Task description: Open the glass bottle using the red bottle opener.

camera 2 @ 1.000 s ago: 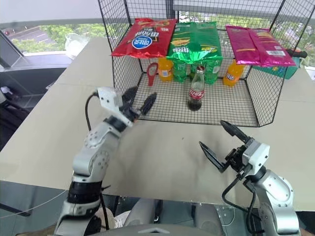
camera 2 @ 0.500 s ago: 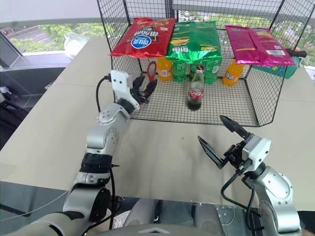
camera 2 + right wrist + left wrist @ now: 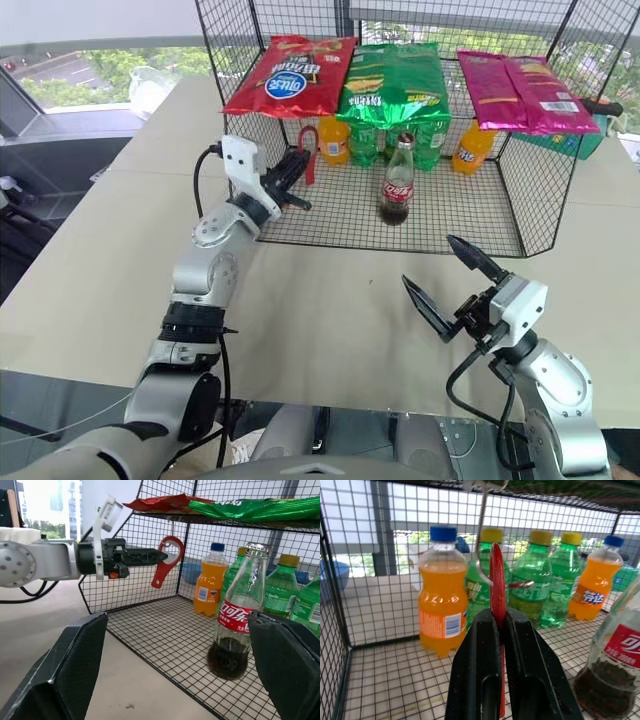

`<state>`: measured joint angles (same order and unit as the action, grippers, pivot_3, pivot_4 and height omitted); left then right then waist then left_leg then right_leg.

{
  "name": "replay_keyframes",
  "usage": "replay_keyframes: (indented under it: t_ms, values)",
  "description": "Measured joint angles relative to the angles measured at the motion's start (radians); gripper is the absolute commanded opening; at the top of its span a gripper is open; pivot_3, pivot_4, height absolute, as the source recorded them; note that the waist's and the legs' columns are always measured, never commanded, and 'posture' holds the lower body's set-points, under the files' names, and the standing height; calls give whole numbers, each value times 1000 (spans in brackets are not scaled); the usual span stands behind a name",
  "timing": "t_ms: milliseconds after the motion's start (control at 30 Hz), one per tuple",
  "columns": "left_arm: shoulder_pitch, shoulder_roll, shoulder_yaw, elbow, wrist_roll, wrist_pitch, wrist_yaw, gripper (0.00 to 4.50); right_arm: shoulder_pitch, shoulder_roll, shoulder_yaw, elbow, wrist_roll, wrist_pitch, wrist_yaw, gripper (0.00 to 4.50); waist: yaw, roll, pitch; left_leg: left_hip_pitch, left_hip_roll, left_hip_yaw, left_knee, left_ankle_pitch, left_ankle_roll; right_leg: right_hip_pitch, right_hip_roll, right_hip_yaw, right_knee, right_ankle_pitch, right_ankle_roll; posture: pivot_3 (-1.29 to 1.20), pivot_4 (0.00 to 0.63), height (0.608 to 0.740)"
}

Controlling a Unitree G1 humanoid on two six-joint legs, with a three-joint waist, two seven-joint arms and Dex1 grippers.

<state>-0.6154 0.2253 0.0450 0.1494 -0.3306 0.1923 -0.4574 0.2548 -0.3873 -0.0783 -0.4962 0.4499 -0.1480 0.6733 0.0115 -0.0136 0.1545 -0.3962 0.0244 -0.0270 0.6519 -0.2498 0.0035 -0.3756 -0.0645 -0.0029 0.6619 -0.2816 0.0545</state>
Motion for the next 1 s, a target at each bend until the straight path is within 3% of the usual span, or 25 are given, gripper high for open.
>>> replay_keyframes:
  t_ms: [233,367,500,733,833,900,1000]
  values:
    - [63,62,35,-138,-209,130,-201,57,-5,-3,-2,-7,-74,57,-83,4500,-1,0,0,0,0,0,0,0,0,0,0,0,1,0,0,0,150,740]
    - [87,129,44,-193,-339,249,-324,57,-5,-67,16,-50,-141,204,-132,4500,-1,0,0,0,0,0,0,0,0,0,0,0,1,0,0,0,150,740]
    - [110,168,76,-244,-507,399,-410,57,-63,-135,20,-133,0,398,-113,4500,-3,0,0,0,1,-2,0,0,0,0,0,0,1,0,0,0,150,740]
    - [134,144,111,-300,-773,590,-435,57,-317,-160,17,-162,409,720,-154,4500,-12,-1,1,0,1,-6,1,0,0,0,0,-1,1,0,0,0,150,740]
    - [149,111,111,-318,-800,599,-429,0,-435,-130,28,-141,605,836,-197,3746,-17,-2,2,-1,1,-7,1,0,0,0,0,-1,1,0,0,0,150,740]
    - [148,88,106,-334,-813,600,-423,0,-498,-98,41,-121,692,874,-228,2789,-20,-2,2,-1,0,-6,1,0,0,0,0,-1,0,0,0,0,150,740]
    - [148,87,103,-351,-816,604,-419,0,-541,-79,44,-109,779,917,-273,2789,-20,-2,2,-1,0,-6,0,0,0,0,0,-1,0,0,0,0,150,740]
